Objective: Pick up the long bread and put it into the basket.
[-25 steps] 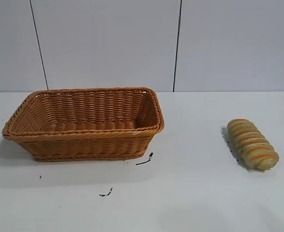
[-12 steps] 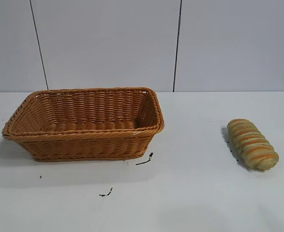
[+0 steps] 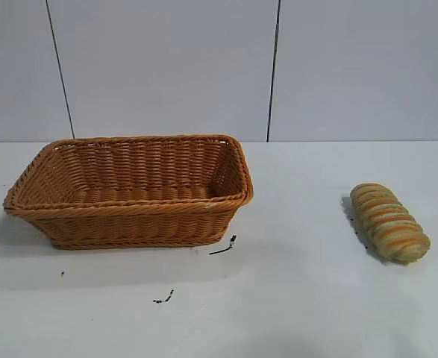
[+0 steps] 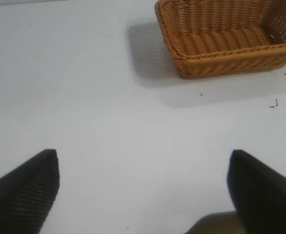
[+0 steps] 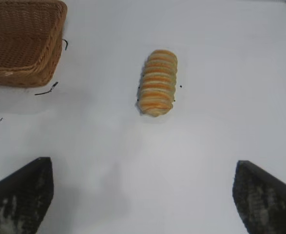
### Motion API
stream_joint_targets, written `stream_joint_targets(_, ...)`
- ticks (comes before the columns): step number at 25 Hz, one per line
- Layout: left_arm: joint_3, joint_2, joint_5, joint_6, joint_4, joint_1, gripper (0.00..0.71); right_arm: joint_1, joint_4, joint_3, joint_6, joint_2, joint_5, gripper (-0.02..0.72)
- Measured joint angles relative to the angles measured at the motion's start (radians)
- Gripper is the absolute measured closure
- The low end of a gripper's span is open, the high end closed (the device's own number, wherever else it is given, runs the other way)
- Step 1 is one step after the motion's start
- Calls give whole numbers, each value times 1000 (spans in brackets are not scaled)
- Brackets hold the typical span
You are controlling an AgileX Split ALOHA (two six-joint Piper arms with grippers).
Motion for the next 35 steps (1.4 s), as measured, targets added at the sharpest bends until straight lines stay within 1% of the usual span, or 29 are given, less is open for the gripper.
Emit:
stream_joint_targets(5, 0, 0, 0, 0, 0, 0, 14, 0, -9, -153, 0, 302, 22, 10)
stream_joint_targets(7, 0, 0, 0, 0, 0, 0, 14, 0, -23, -218, 0, 411, 24, 10)
stream_joint_targets(10, 0, 0, 0, 0, 0, 0, 14, 0, -26, -313, -10, 549, 25, 10)
stream_joint_targets(13, 0, 0, 0, 0, 0, 0, 14, 0, -30, -403, -12, 668, 3, 10)
stream_joint_targets(17, 0, 0, 0, 0, 0, 0, 14, 0, -33, -490, -24, 812, -4, 10)
stream_joint_targets(21, 0, 0, 0, 0, 0, 0, 14, 0, -60, -510, -23, 925, -43, 10)
stream_joint_targets(24, 0, 0, 0, 0, 0, 0, 14, 0, -71, -510, -18, 993, -92, 10)
stream_joint_targets(29, 0, 0, 0, 0, 0, 0, 14, 0, -66, -510, -26, 1067, -179, 10)
stream_joint_targets(32, 0, 0, 0, 0, 0, 0, 14, 0, -46, -510, -52, 1089, -204, 10)
stream_joint_targets(35, 0, 0, 0, 0, 0, 0, 14, 0, -41, -510, -60, 1092, -222, 10)
